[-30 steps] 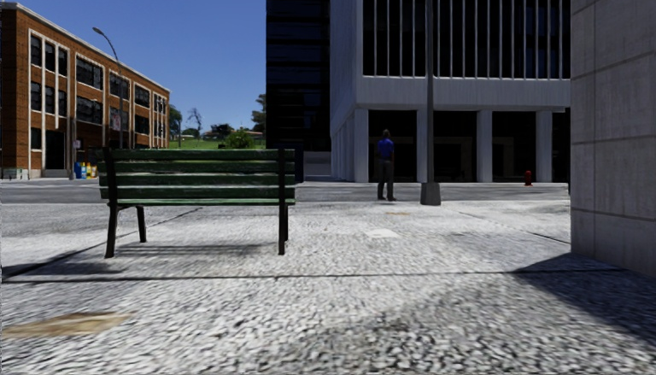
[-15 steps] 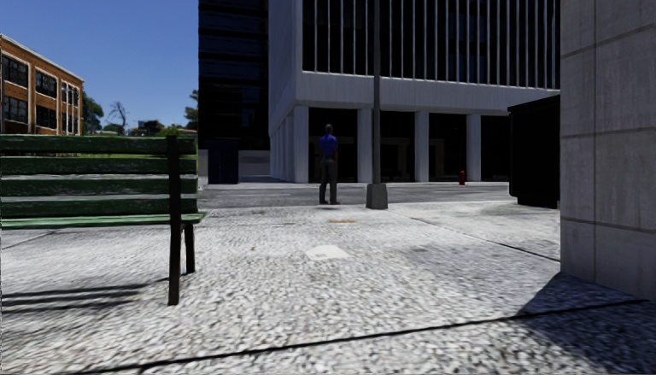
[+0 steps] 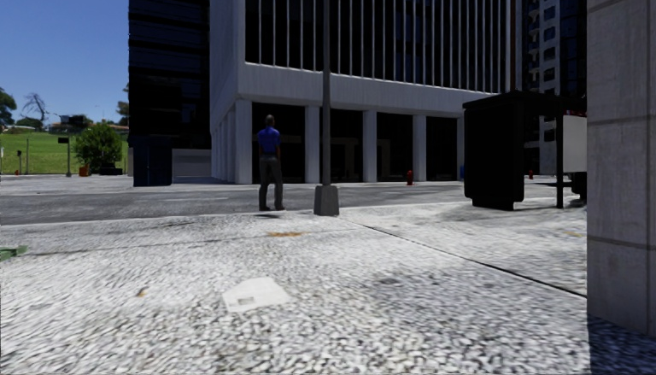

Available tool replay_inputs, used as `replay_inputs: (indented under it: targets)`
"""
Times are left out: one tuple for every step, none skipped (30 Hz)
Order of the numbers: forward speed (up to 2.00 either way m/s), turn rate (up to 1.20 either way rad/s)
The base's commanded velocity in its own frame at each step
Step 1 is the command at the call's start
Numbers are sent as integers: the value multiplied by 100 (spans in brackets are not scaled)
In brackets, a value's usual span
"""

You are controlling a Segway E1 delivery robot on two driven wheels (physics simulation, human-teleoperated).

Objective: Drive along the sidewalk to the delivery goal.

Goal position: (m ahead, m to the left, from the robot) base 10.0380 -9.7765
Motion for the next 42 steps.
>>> replay_inputs:
  targets:
    - [200,-33]
    - [200,-33]
    - [200,-33]
    - [200,-33]
    - [200,-33]
    - [200,-39]
    - [200,-43]
    - [200,-43]
    - [200,-44]
    - [200,-44]
    - [200,-44]
    - [200,-45]
    - [200,-45]
    - [200,-45]
    - [200,-45]
    - [200,-45]
    - [200,-45]
    - [200,-45]
    - [200,-45]
    - [200,-45]
    - [200,-45]
    - [200,-45]
    - [200,-45]
    - [200,-45]
    - [200,-45]
    - [200,-45]
    - [200,-45]
    - [200,-45]
    - [200,-45]
    - [200,-45]
    - [200,-45]
    - [200,-45]
    - [200,-45]
    - [200,-45]
    - [200,-45]
    - [200,-45]
    - [200,-44]
    - [200,-42]
    - [200,-42]
    - [200,-42]
    - [200,-42]
    - [200,-42]
